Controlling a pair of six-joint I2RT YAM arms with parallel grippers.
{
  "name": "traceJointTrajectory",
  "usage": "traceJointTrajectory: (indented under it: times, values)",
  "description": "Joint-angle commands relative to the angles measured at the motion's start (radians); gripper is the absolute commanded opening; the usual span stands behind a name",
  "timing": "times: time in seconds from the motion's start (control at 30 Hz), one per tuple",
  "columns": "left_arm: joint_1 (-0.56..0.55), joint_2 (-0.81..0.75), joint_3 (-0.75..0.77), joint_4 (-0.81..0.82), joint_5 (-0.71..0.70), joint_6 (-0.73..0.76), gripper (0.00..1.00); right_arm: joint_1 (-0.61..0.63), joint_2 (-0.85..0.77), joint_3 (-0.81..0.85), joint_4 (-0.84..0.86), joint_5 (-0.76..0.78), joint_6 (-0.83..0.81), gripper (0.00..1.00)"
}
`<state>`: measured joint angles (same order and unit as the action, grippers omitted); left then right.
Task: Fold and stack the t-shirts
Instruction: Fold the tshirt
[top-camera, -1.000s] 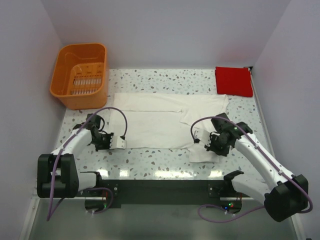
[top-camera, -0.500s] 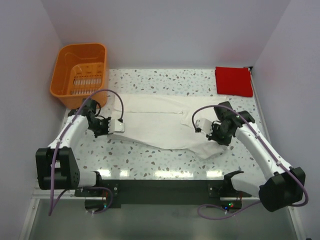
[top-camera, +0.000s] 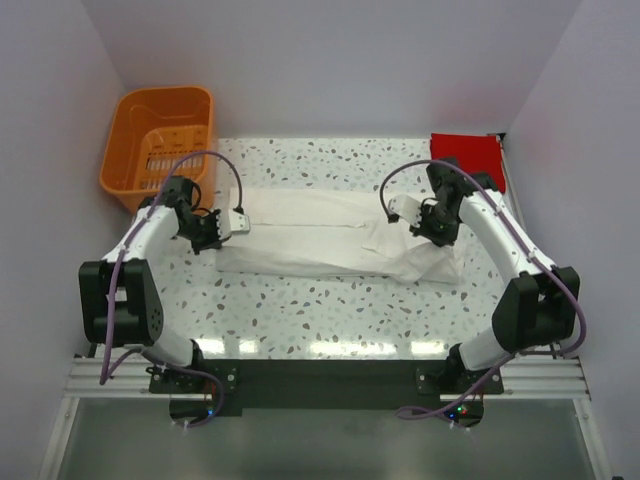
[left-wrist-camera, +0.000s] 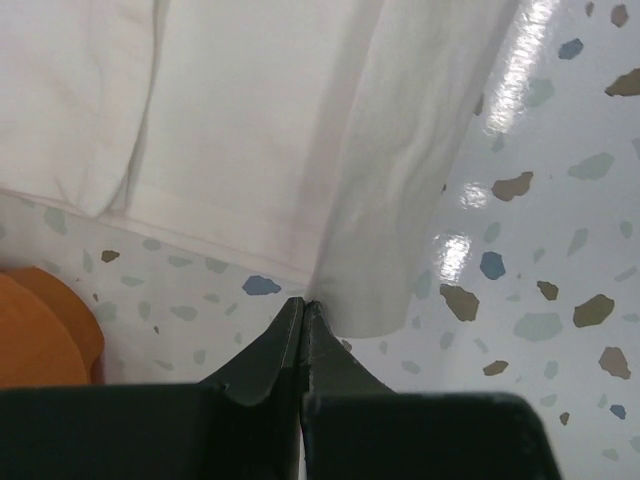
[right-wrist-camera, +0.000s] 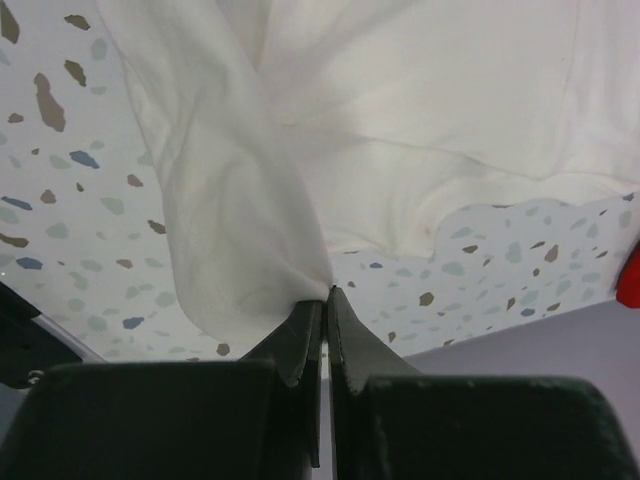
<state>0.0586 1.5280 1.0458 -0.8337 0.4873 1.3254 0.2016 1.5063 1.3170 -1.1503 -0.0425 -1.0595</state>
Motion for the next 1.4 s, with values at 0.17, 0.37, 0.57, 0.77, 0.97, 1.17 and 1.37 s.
traceJointTrajectory:
  times: [0.17, 0.37, 0.57, 0.77, 0.97, 1.17, 1.37]
  values:
    - [0.009, 0.058, 0.089, 0.142, 0.017, -0.127, 0.00, -0.027, 0.190, 0.232, 0.011, 0.020, -0.109, 0.00]
    - [0.007, 0.058, 0.079, 0.228, -0.010, -0.160, 0.00, -0.044, 0.294, 0.353, 0.009, 0.020, -0.149, 0.00]
    - [0.004, 0.063, 0.079, 0.266, -0.010, -0.164, 0.00, -0.047, 0.371, 0.421, 0.014, 0.016, -0.163, 0.00]
    - [0.003, 0.050, 0.071, 0.286, 0.004, -0.160, 0.00, -0.051, 0.404, 0.441, 0.024, 0.023, -0.172, 0.00]
    - [0.003, 0.047, 0.060, 0.314, -0.004, -0.149, 0.00, -0.073, 0.410, 0.439, 0.027, 0.023, -0.178, 0.00]
    - [-0.012, 0.076, 0.065, 0.340, -0.021, -0.155, 0.00, -0.083, 0.423, 0.435, 0.035, 0.026, -0.175, 0.00]
    - [-0.049, 0.103, 0.065, 0.384, -0.064, -0.160, 0.00, -0.083, 0.436, 0.427, 0.035, 0.027, -0.168, 0.00]
